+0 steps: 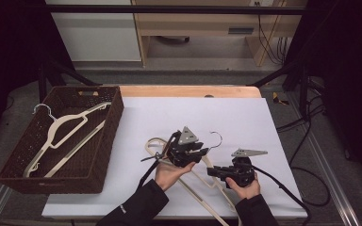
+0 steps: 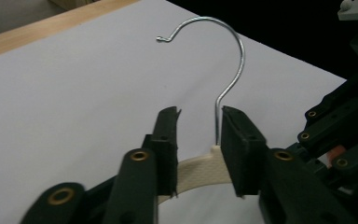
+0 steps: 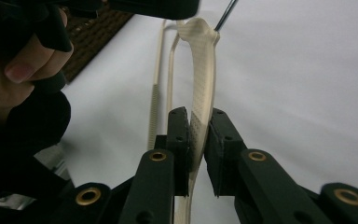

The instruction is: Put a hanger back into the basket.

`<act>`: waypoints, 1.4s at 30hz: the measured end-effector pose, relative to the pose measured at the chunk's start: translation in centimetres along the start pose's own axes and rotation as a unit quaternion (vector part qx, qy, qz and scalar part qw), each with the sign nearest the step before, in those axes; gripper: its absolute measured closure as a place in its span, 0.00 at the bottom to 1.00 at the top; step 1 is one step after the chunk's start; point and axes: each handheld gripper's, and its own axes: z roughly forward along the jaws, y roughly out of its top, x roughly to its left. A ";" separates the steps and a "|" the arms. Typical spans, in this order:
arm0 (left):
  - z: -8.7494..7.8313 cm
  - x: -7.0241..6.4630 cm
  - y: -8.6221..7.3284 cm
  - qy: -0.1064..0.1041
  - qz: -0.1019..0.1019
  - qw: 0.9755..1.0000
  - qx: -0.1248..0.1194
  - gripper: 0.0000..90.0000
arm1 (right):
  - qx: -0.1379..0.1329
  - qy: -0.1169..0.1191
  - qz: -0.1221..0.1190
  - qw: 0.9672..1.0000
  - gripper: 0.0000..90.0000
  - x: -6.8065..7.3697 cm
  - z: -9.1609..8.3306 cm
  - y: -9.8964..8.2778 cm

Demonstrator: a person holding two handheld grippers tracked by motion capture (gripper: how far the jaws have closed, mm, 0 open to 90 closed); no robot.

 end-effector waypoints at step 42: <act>-7.9 2.8 -3.6 -0.074 0.116 0.989 0.061 0.70 | 0.036 0.127 -0.122 0.984 0.96 4.7 0.1 3.1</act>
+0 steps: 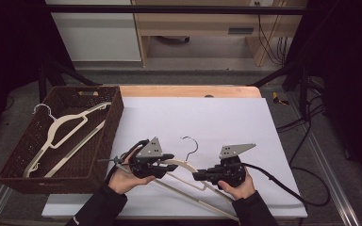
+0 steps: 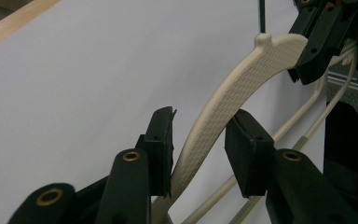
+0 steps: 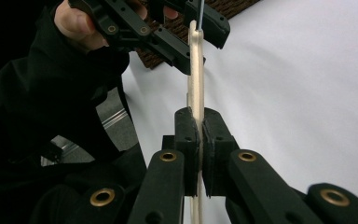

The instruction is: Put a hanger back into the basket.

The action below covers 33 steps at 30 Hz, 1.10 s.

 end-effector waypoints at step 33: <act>-4.3 -0.1 -1.6 0.051 -0.084 0.995 -0.035 0.96 | -0.134 -0.210 -0.039 0.968 0.20 -1.0 -5.5 -1.5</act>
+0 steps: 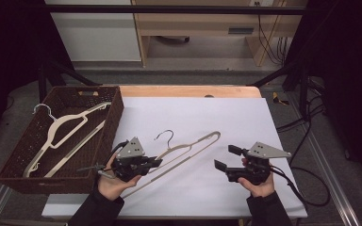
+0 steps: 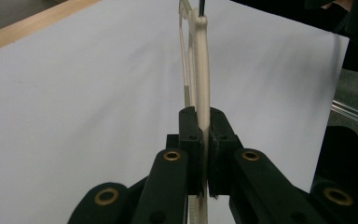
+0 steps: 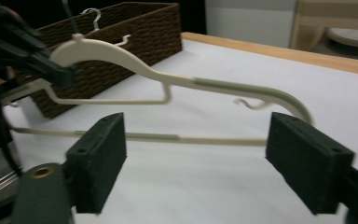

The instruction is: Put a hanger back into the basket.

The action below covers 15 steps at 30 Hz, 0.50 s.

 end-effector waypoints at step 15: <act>-5.8 1.9 1.5 0.044 -0.018 0.996 -0.073 0.96 | -0.008 -0.066 0.011 0.998 0.05 -1.5 -1.9 -0.7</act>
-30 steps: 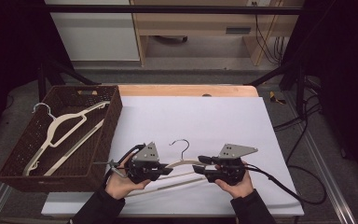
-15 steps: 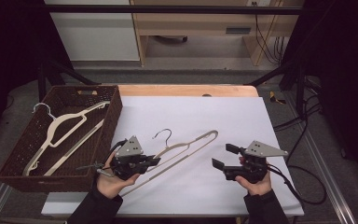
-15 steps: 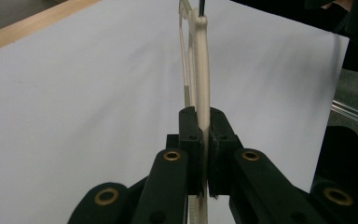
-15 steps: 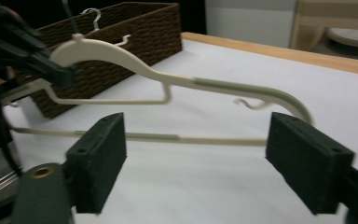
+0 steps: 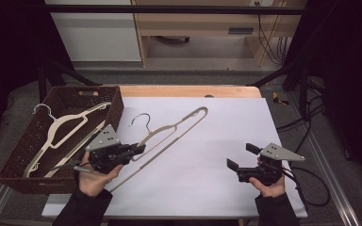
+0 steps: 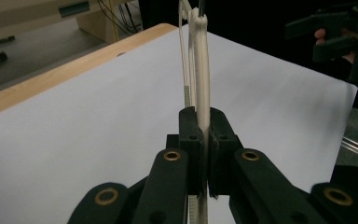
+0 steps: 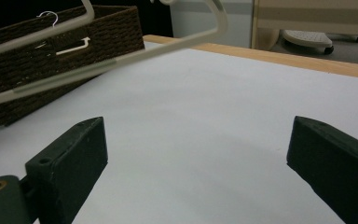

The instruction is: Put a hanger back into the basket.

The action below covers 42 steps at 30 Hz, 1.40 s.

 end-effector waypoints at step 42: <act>-10.8 14.8 2.5 0.100 -0.019 0.995 0.009 0.96 | -0.010 -0.033 0.007 0.999 0.01 -1.0 -1.4 0.0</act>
